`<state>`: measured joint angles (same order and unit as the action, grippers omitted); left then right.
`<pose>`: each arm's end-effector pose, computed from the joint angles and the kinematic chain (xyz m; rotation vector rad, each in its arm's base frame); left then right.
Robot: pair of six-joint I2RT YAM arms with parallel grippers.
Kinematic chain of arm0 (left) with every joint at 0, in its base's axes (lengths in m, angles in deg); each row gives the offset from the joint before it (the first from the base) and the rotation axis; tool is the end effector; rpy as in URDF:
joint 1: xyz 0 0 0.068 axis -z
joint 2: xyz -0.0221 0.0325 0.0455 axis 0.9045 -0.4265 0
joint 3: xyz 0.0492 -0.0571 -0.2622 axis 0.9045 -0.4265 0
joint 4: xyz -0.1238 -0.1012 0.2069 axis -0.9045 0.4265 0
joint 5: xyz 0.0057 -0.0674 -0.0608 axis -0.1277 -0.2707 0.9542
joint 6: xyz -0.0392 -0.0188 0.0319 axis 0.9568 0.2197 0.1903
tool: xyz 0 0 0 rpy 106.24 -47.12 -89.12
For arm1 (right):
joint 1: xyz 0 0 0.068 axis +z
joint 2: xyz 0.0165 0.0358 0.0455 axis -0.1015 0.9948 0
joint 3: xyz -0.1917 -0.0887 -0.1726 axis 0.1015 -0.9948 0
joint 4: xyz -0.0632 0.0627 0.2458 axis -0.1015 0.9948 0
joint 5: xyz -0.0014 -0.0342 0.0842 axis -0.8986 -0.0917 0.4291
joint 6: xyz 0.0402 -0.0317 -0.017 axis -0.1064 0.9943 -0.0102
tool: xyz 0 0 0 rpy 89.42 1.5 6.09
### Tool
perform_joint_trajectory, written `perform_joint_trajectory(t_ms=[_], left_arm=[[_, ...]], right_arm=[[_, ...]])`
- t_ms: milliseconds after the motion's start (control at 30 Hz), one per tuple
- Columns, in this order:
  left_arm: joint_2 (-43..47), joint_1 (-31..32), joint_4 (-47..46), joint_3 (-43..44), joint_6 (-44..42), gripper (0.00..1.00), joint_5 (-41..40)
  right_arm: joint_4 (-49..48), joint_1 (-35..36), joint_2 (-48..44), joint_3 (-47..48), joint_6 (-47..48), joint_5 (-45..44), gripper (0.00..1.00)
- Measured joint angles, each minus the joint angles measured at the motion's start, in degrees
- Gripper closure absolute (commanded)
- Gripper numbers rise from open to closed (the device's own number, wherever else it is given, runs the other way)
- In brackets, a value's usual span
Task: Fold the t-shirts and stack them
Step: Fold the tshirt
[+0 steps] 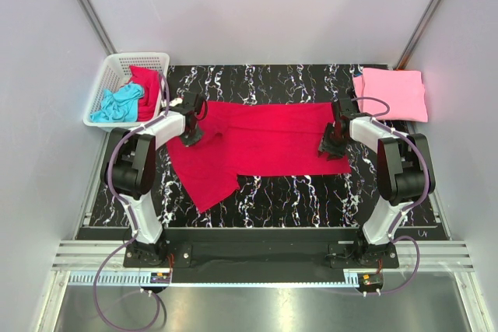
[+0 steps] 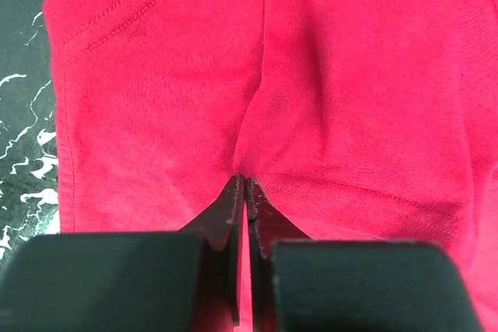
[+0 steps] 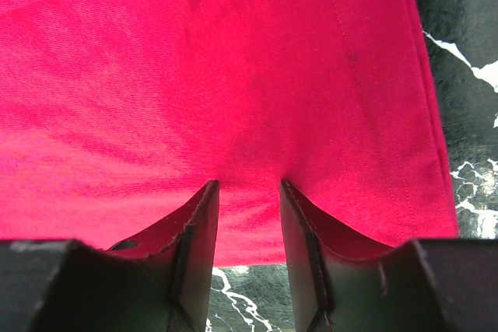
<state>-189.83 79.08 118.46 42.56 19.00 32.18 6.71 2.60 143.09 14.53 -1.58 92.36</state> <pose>0.3593 -0.0803 0.1704 -0.8278 2.5233 0.1086 0.3358 0.0517 0.1591 0.4070 2.7973 0.2112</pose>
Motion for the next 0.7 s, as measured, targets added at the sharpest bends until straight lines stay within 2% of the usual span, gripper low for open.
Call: perform_joint_trajectory(t_ms=[700], left_arm=[[1.99,0.02,4.07,-0.02,2.14,0.99,-7.72]], right_arm=[[0.13,0.11,0.04,0.11,0.00,-0.31,0.56]])
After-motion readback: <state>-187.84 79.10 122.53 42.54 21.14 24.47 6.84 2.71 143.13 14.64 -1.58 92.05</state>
